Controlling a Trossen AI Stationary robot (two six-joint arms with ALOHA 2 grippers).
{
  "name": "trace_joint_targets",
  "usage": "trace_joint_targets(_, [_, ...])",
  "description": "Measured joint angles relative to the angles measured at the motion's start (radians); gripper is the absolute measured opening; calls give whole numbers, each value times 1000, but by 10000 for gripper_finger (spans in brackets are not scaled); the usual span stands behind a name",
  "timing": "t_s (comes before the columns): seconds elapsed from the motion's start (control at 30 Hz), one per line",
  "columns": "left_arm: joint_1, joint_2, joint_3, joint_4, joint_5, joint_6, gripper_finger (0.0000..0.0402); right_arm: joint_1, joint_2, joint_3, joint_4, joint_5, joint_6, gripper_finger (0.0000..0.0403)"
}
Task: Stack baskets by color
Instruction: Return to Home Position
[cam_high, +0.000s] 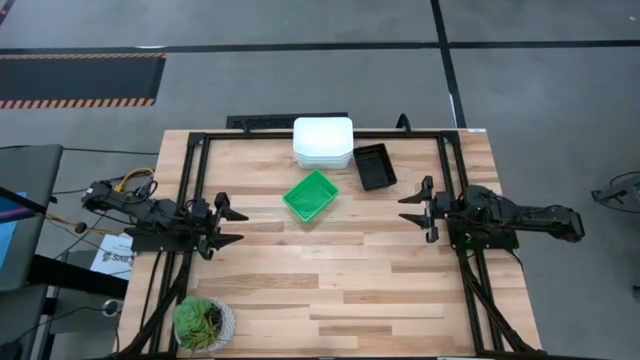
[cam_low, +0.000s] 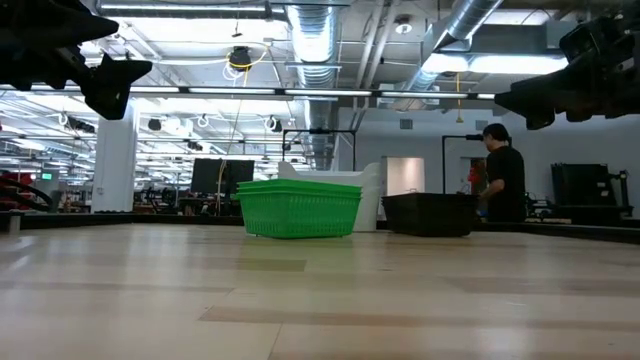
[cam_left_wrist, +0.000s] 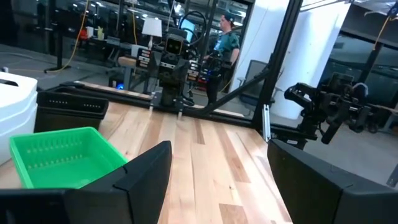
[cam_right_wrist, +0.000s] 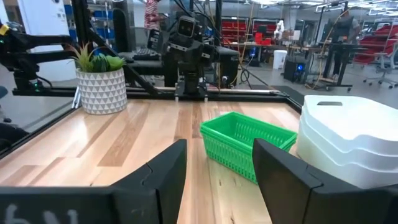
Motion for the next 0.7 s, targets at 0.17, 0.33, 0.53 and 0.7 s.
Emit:
trace_joint_targets(0.17, [0, 0, 0, 0, 0, 0, 256, 0, 0, 0, 0, 0, 0, 207])
trace_joint_targets(0.33, [0, 0, -1, 0, 0, 0, 256, 0, 0, 0, 0, 0, 0, 209])
trace_joint_targets(0.53, [0, 0, -1, 0, 0, 0, 256, 0, 0, -1, 0, 0, 0, 205])
trace_joint_targets(0.7, [0, 0, -1, 0, 0, 0, 256, 0, 0, -1, 0, 0, 0, 208])
